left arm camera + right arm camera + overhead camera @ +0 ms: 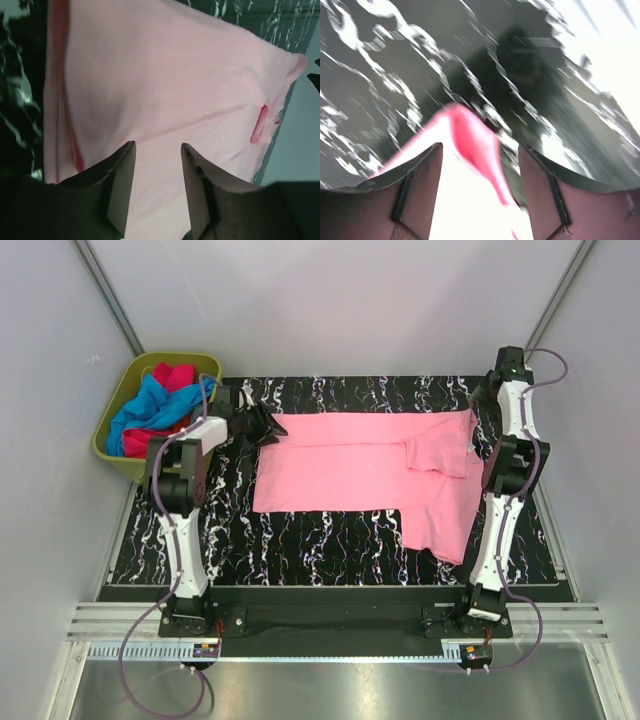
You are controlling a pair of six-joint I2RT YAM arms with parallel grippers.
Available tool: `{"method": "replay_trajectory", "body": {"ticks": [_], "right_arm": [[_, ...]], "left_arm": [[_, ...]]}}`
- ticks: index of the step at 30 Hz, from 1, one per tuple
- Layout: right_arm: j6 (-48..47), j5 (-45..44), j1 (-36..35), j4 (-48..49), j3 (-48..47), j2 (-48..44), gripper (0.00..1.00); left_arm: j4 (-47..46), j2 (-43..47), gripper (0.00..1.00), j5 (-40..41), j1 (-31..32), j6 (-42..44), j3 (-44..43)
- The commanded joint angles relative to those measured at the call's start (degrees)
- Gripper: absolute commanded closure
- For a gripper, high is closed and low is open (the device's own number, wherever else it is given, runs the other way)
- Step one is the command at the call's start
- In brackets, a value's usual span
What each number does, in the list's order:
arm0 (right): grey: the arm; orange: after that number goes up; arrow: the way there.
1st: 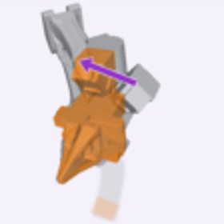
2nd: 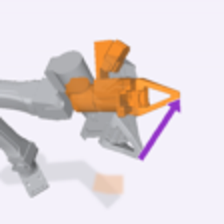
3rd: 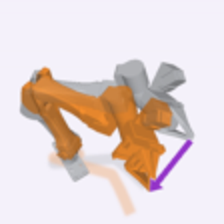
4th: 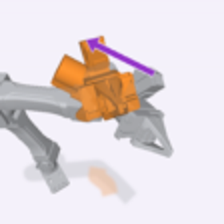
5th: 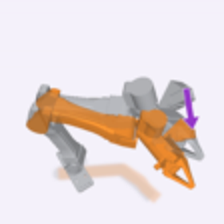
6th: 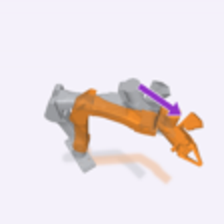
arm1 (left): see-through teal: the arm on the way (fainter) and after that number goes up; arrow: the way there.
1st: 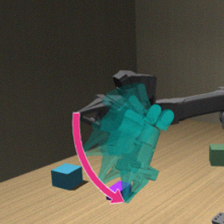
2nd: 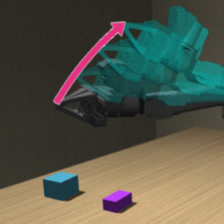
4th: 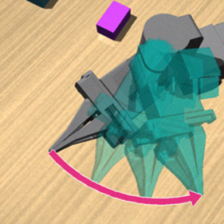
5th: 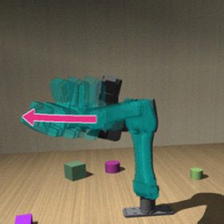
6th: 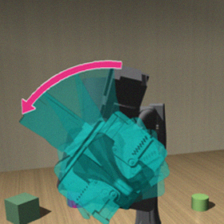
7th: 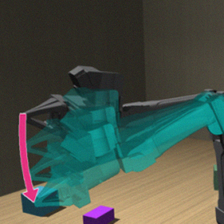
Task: Fold and stack the t-shirts
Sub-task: Fold the tshirt
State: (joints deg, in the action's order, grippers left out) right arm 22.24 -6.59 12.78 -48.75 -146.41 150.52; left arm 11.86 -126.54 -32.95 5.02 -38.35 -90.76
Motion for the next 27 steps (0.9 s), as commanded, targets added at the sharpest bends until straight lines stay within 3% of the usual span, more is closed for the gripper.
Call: {"method": "replay_trajectory", "body": {"ticks": [1,5,11,13,14,16,20,27], "right_arm": [[-3.8,-7.1,1.2,-6.5,4.8,-12.5,0.31],[-0.6,-4.3,1.1,-6.5,19.3,-23.6,0.30],[0.8,0.1,-2.2,-3.2,41.8,-34.8,0.38],[0.2,1.2,-4.3,0.0,47.6,-37.7,0.43],[0.0,1.5,-4.8,0.6,51.8,-39.8,0.54],[0.3,3.4,-5.1,2.3,56.6,-41.6,0.63],[-0.6,5.5,-4.4,3.6,59.9,-42.1,0.60],[-0.2,8.6,-2.1,6.2,63.6,-41.4,0.55]], "left_arm": [[1.8,12.9,0.52,-0.2,1.0,3.7,6.1],[3.0,23.0,0.52,-0.8,3.1,4.8,15.2],[11.0,35.8,0.54,-2.8,4.1,15.4,22.3],[14.9,39.6,0.54,-3.2,3.9,20.8,24.1],[15.4,40.9,0.54,-3.3,3.8,22.1,25.0],[16.2,44.9,0.54,-3.1,3.7,23.6,28.1],[15.4,48.0,0.54,-5.9,3.7,23.3,32.4],[7.8,43.7,0.55,-11.0,5.4,17.4,32.5]]}}
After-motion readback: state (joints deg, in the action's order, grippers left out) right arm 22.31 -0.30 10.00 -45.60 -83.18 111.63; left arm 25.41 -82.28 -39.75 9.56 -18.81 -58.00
